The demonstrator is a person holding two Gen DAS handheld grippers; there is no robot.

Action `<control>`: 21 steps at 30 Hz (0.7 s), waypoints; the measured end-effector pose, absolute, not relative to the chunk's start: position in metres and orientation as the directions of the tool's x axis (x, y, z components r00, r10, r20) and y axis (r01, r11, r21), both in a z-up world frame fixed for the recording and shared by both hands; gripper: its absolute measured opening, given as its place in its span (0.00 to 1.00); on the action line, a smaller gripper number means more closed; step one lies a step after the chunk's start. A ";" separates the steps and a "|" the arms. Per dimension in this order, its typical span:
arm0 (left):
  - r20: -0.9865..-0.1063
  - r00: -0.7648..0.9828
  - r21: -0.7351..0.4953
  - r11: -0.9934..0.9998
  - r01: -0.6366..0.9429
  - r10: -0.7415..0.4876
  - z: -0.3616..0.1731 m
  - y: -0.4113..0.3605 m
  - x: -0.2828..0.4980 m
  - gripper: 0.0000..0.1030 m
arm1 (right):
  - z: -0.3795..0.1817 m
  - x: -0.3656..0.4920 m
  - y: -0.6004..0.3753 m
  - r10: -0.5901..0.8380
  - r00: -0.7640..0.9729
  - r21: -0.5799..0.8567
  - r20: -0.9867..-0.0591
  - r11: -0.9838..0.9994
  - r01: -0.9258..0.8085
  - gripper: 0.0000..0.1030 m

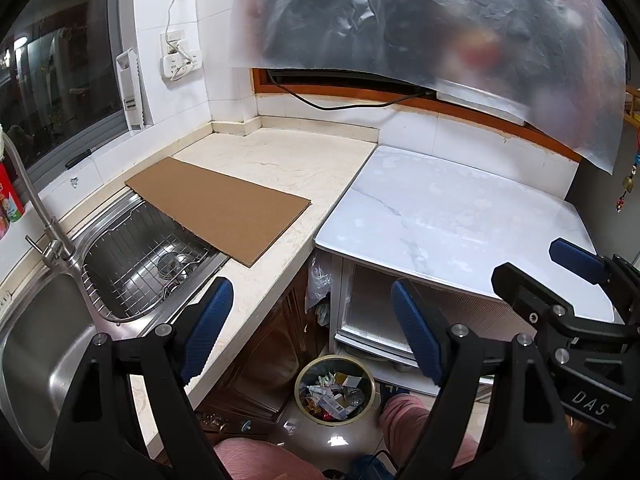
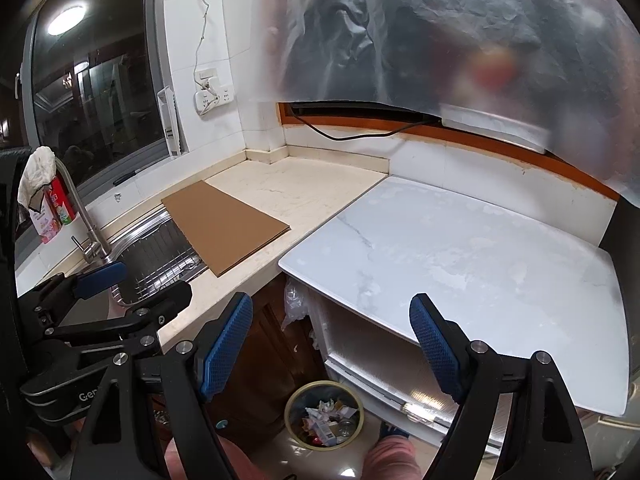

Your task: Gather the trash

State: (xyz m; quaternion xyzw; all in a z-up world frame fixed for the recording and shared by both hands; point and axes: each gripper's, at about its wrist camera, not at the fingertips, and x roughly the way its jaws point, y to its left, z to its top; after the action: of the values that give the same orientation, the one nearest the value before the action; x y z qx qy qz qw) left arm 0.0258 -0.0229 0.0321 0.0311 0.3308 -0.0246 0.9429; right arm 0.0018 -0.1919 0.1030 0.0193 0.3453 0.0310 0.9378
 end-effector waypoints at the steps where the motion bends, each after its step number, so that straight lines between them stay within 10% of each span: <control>1: -0.625 0.780 0.044 0.997 0.066 -0.024 0.032 -0.024 0.026 0.77 | 0.103 0.002 -0.192 0.073 0.760 0.059 -0.646 0.997 -0.045 0.80; 21: -0.631 0.775 0.046 0.996 0.075 -0.029 0.035 -0.022 0.028 0.76 | 0.105 0.005 -0.195 0.072 0.760 0.059 -0.646 0.997 -0.044 0.80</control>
State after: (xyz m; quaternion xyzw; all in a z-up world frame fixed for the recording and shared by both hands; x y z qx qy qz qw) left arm 0.0276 -0.0221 0.0347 0.0344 0.3339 -0.0276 0.9416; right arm 0.0051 -0.1945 0.1045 0.0201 0.3450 0.0310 0.9379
